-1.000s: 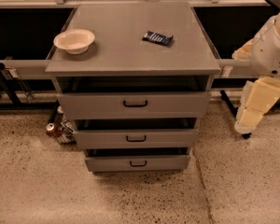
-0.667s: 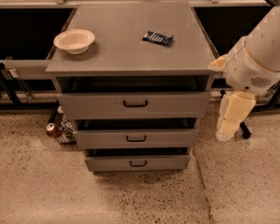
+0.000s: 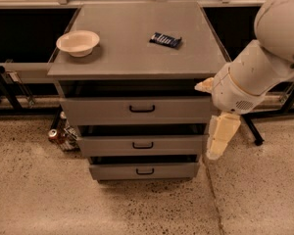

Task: Open top drawer

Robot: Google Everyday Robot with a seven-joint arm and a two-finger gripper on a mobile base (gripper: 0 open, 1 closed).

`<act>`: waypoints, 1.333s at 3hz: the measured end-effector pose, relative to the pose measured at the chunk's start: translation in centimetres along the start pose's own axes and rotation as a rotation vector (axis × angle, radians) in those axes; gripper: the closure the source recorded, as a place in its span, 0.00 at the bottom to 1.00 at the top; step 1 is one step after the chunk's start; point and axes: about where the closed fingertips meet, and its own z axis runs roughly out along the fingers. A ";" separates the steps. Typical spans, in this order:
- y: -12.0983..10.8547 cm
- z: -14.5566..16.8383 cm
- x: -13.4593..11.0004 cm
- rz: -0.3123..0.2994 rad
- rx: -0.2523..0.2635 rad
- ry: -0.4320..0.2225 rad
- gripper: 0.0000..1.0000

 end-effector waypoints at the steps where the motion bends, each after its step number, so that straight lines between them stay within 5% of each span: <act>1: 0.0 0.1 0.0 0.000 0.000 -0.001 0.00; 4: -2.6 10.1 2.4 -0.083 0.043 0.050 0.00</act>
Offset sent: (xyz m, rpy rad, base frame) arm 0.0282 0.0051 -0.0775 -0.0431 -0.0497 0.0168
